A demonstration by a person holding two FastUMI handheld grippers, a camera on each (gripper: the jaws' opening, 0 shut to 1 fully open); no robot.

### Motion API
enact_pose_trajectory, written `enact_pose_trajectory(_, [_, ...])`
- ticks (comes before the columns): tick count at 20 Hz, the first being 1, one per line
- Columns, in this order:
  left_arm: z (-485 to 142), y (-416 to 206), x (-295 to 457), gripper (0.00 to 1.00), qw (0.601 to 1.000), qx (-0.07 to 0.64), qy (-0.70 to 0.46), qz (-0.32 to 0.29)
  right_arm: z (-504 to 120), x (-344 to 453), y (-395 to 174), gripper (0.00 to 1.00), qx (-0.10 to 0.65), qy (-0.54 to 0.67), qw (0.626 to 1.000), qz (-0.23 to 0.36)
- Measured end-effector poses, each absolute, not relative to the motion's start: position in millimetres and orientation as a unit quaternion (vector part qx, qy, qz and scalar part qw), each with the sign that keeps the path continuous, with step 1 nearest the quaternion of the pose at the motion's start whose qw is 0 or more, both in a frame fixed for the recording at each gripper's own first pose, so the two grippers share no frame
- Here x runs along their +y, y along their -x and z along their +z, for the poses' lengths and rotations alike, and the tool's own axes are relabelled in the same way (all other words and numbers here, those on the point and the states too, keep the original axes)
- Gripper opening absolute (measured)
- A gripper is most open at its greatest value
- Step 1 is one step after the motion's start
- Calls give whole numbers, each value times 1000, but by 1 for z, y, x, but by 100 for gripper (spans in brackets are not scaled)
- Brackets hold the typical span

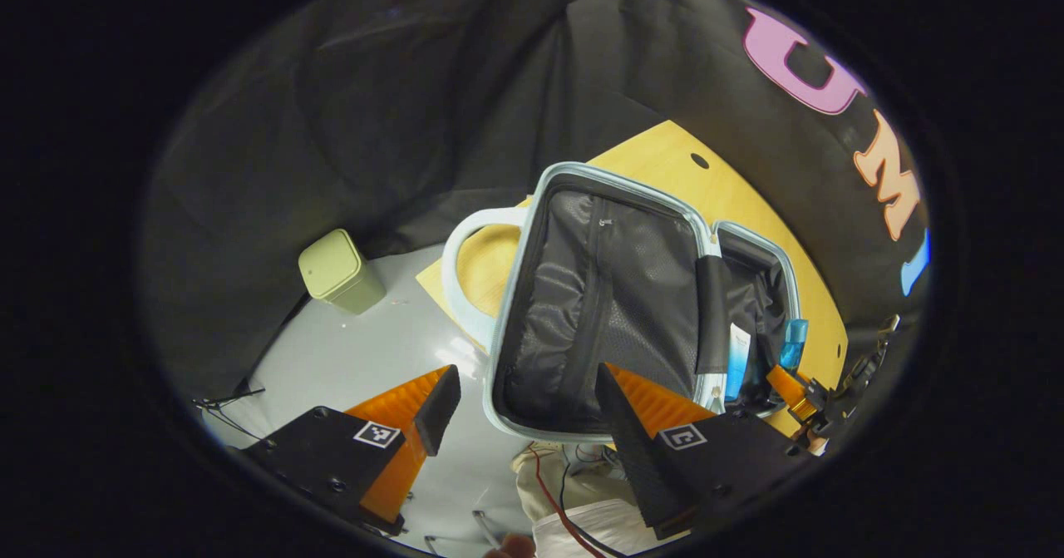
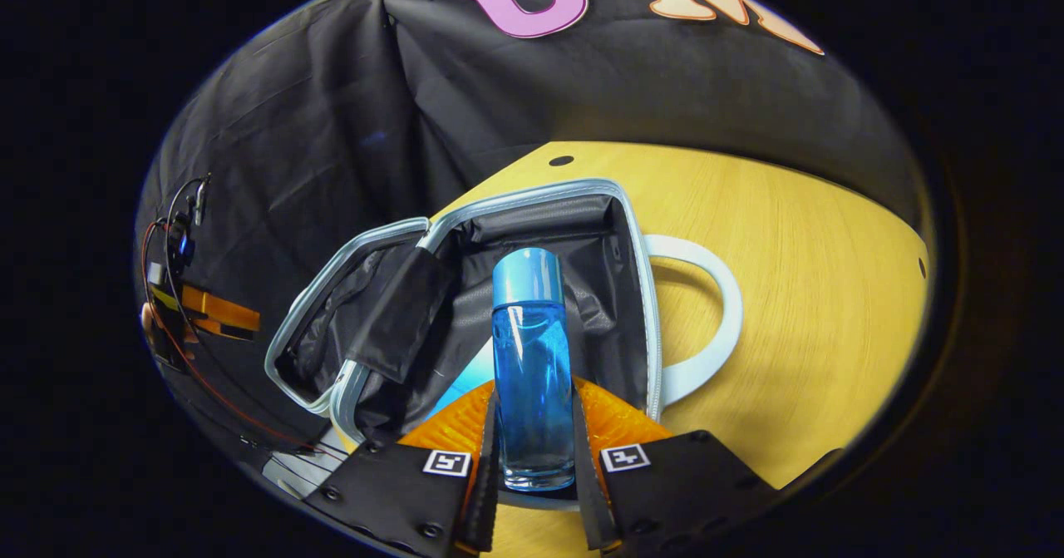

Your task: First open the suitcase, pack the skin care products into it, and then close the suitcase.

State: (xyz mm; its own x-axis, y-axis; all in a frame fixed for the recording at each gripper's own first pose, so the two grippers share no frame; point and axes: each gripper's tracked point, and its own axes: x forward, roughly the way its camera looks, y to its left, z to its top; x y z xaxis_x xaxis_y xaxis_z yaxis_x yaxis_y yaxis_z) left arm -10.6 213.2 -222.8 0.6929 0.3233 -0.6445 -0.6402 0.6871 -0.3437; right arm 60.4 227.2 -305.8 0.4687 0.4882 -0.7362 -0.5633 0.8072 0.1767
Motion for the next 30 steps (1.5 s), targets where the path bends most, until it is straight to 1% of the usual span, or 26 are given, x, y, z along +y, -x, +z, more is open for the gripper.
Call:
enact_pose_trajectory(1, [-224,11,218,97,873,279,289,278,-307,226,-60,43,413,51,856,306])
enact_pose_trajectory(2, [-226,10,222,97,870,278,292,283,-307,227,-60,39,412,54,857,306])
enact_pose_trajectory(4, [-231,10,236,96,865,279,297,293,-305,226,-59,41,415,49,854,309])
enact_pose_trajectory(5, [-232,10,244,96,863,279,300,296,-305,227,-57,48,419,46,852,311])
enact_pose_trajectory(6, [-233,10,251,96,860,278,304,301,-301,230,-56,50,417,37,851,316])
enact_pose_trajectory(7, [-234,10,258,96,858,277,308,304,-297,233,-55,49,416,32,851,321])
enact_pose_trajectory(9, [-234,7,272,96,854,271,321,306,-286,238,-50,78,410,21,848,334])
enact_pose_trajectory(10, [-233,6,276,96,853,269,325,308,-283,239,-52,91,404,25,851,335])
enact_pose_trajectory(11, [-233,5,284,96,852,269,324,310,-279,233,-53,100,398,35,854,332])
enact_pose_trajectory(12, [-235,6,292,96,852,269,322,314,-275,226,-56,95,393,43,859,327])
enact_pose_trajectory(13, [-236,6,298,96,851,270,322,315,-268,221,-57,94,388,43,862,323])
enact_pose_trajectory(14, [-239,4,303,96,848,271,327,316,-262,215,-57,98,385,40,865,319])
enact_pose_trajectory(15, [-239,0,306,99,848,268,334,313,-257,208,-59,98,381,38,870,311])
enact_pose_trajectory(16, [-240,-1,309,96,847,264,342,311,-251,199,-62,98,377,37,875,302])
enact_pose_trajectory(17, [-242,-3,312,95,845,262,349,308,-247,188,-65,98,373,37,881,290])
enact_pose_trajectory(18, [-248,-3,315,95,843,262,356,307,-242,176,-68,98,368,36,887,277])
enact_pose_trajectory(19, [-254,-4,318,95,839,264,363,308,-236,165,-70,94,364,35,892,265])
enact_pose_trajectory(20, [-259,-7,319,94,837,265,372,302,-229,153,-73,94,358,35,898,252])
enact_pose_trajectory(21, [-263,-12,318,93,834,264,386,292,-224,141,-75,98,351,36,905,238])
enact_pose_trajectory(22, [-267,-18,316,82,832,262,400,281,-220,130,-77,98,347,37,910,225])
enact_pose_trajectory(24, [-272,-28,316,85,832,260,414,262,-207,109,-77,98,339,37,918,201])
enact_pose_trajectory(25, [-274,-31,316,83,832,262,417,256,-203,100,-76,98,335,37,922,190])
enact_pose_trajectory(26, [-275,-31,318,74,832,262,419,254,-199,92,-77,98,333,35,925,180])
enact_pose_trajectory(27, [-276,-33,319,77,832,263,420,251,-197,85,-74,98,333,36,926,173])
enact_pose_trajectory(28, [-277,-36,319,68,833,263,421,247,-194,79,-71,98,334,38,927,168])
enact_pose_trajectory(30, [-280,-36,320,65,832,270,415,248,-194,66,-64,98,338,53,926,160])
